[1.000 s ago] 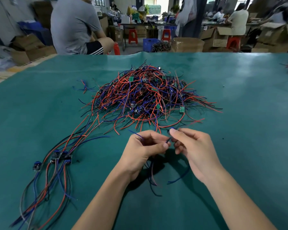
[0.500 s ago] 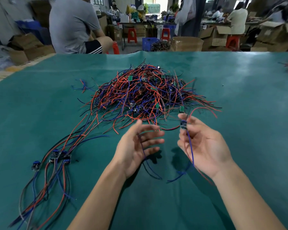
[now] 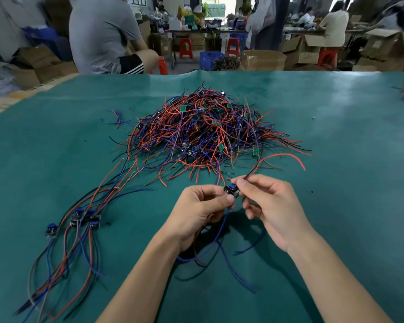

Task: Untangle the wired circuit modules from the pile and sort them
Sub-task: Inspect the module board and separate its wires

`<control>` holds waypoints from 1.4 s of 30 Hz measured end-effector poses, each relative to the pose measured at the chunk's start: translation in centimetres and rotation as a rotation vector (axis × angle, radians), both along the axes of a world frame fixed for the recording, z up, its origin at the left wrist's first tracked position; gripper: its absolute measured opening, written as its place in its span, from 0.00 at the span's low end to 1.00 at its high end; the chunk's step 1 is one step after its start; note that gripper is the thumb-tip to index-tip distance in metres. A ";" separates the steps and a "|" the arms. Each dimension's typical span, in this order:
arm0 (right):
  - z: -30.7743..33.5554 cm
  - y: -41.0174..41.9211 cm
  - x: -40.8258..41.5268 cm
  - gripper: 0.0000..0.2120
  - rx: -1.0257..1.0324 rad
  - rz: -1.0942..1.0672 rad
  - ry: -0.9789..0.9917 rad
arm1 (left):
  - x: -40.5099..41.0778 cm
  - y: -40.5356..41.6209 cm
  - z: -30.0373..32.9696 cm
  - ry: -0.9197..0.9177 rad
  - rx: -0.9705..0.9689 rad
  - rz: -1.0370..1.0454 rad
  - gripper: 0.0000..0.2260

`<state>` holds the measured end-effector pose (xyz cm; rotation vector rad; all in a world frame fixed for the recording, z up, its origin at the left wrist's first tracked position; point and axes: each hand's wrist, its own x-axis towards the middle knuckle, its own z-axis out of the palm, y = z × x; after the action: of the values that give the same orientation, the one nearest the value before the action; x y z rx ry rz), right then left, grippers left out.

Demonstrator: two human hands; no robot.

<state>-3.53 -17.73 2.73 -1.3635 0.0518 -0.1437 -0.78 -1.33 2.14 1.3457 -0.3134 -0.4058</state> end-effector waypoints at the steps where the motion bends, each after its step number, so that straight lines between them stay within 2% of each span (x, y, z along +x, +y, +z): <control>1: -0.2 -0.2 0.1 0.05 -0.070 -0.051 -0.039 | 0.0 0.0 0.0 -0.011 0.019 0.002 0.09; 2: -0.2 -0.3 0.1 0.01 -0.180 -0.099 -0.085 | 0.0 0.0 0.0 -0.020 0.038 0.000 0.11; 4: -0.6 -0.8 0.3 0.04 -0.437 -0.186 -0.181 | 0.0 -0.1 0.0 -0.032 0.073 0.004 0.11; 5: -0.7 -1.1 0.4 0.04 -0.498 -0.206 -0.217 | 0.0 -0.1 0.0 -0.031 0.084 0.010 0.10; 7: -0.6 -1.3 0.3 0.02 -0.502 -0.230 -0.259 | 0.0 -0.1 -0.1 -0.036 0.095 0.016 0.08; 12: -0.4 -3.4 0.6 0.02 -0.516 -0.466 -0.276 | -0.1 -0.1 -0.2 -0.058 0.102 -0.022 0.06; 14: -0.2 -4.5 0.6 0.03 -0.458 -0.559 -0.274 | -0.1 -0.2 -0.2 -0.074 0.115 -0.042 0.06; 18: 0.3 -5.7 0.3 0.09 -0.208 -0.713 -0.267 | -0.1 -0.4 -0.3 -0.112 0.131 -0.049 0.07; 23: 0.6 -6.2 0.7 0.07 0.137 -0.879 -0.180 | 0.1 -0.4 -0.6 -0.107 0.052 0.013 0.10; 25: 0.6 -6.0 0.8 0.09 0.185 -0.848 -0.099 | 0.2 -0.3 -0.6 -0.066 -0.030 0.059 0.09; 26: 0.6 -5.6 0.7 0.11 0.133 -0.773 -0.054 | 0.2 -0.3 -0.6 -0.050 -0.060 0.074 0.08; 30: 0.1 -1.9 0.1 0.12 -0.312 -0.174 0.000 | 0.4 -0.2 -0.7 -0.032 -0.128 0.082 0.03; 31: -0.1 -0.8 -0.1 0.13 -0.396 -0.089 -0.026 | 0.3 -0.1 -0.7 -0.049 -0.119 0.070 0.03; 33: -0.5 0.3 -0.3 0.16 -0.483 -0.064 -0.097 | 0.2 0.0 -0.8 -0.109 -0.048 0.056 0.07; 39: -0.4 -0.2 -0.6 0.06 -0.562 -0.109 -0.174 | 0.2 0.1 -0.6 -0.191 0.112 0.017 0.11; 42: -0.1 -0.2 -0.7 0.05 -0.631 -0.161 -0.189 | 0.2 0.2 -0.6 -0.198 0.151 0.023 0.11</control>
<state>-4.22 -17.89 2.60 -1.9677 -0.0480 -0.4517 -0.58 -1.16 1.58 1.5400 -0.4379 -0.2811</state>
